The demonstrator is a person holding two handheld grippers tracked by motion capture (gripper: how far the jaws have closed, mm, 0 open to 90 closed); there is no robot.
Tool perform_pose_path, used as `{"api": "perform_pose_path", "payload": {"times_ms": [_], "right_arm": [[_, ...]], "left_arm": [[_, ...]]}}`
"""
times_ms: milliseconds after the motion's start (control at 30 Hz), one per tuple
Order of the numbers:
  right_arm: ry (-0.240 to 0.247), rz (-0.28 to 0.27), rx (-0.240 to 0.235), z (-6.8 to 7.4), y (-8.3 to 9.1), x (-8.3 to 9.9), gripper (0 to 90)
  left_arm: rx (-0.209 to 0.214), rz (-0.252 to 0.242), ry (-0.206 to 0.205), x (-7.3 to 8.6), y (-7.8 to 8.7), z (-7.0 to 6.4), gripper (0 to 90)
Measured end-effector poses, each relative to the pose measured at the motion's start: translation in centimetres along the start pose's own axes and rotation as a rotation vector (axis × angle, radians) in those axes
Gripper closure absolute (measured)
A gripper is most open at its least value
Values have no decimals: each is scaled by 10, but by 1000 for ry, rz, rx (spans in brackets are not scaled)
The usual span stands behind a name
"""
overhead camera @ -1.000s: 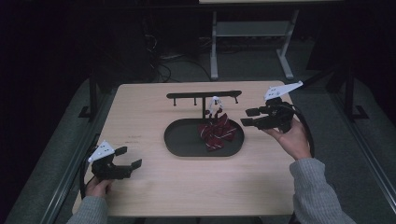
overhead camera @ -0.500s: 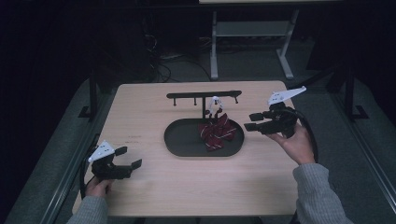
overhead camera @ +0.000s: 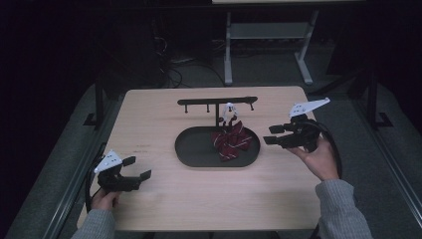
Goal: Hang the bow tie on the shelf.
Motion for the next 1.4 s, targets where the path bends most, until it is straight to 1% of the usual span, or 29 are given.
{"api": "perform_pose_path", "payload": {"times_ms": [100,333,500,967,1100,1233,1333,1400], "right_arm": [[5,-10,3,1,2,2,474],[-13,-2,7,1,2,14,464],[-24,-10,8,0,3,22,464],[-53,8,12,-1,1,43,452],[-59,5,13,-1,2,49,451],[-80,15,14,-2,2,59,447],[-82,13,15,-2,3,63,446],[-93,12,17,-2,4,68,445]], "left_arm": [[0,0,0,0,0,0,130],[0,0,1,0,0,0,130],[1,2,-1,0,0,0,130],[1,5,-3,1,0,0,130],[2,9,-1,1,-1,-1,130],[1,12,-3,1,-1,0,130],[1,11,-3,1,-1,0,130],[2,9,-4,1,-1,-1,130]]}}
Point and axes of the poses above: each handheld gripper's, and its own axes: y roughly backward along the jaws, x roughly out of its underside, z roughly to its left, the point moved 5 cm from there along -y, roughly forward along the jaws, and after that the axes turned 2 degrees about z, right-handed, at the moved point
